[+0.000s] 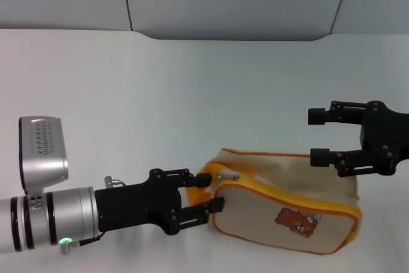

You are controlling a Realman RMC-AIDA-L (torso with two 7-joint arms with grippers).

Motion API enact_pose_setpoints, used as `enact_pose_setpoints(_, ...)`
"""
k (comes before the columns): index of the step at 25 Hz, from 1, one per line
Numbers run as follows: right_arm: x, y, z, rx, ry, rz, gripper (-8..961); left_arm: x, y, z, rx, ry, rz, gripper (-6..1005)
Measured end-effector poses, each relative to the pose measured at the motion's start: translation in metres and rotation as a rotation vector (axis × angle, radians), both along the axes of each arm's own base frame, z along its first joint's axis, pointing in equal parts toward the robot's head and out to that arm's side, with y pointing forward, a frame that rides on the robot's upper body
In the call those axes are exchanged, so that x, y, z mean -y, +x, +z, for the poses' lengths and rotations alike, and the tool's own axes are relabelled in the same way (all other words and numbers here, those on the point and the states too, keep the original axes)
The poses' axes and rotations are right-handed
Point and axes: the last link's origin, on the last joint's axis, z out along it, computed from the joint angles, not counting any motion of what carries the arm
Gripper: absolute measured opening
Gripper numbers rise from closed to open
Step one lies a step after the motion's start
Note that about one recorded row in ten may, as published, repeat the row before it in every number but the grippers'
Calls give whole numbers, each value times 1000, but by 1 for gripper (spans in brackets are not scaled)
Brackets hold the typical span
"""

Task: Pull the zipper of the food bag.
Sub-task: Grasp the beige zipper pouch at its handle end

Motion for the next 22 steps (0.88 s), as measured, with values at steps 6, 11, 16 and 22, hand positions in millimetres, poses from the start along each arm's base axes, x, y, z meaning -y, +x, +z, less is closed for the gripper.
enact_pose_setpoints(6, 1, 1, 1, -1, 2, -4, 831, -1, 2, -1, 0, -14, -4, 481)
enact_pose_setpoints(11, 2, 2, 0, -5, 2, -10, 831, -2, 5, -1, 2, -19, -11, 239)
enact_pose_setpoints(16, 4, 4, 2, -19, 7, -17, 830, -7, 8, 0, 6, -17, -10, 57)
enact_pose_setpoints(22, 7, 6, 1, -19, 15, -16, 830, -13, 10, 5, 2, 6, -33, 57)
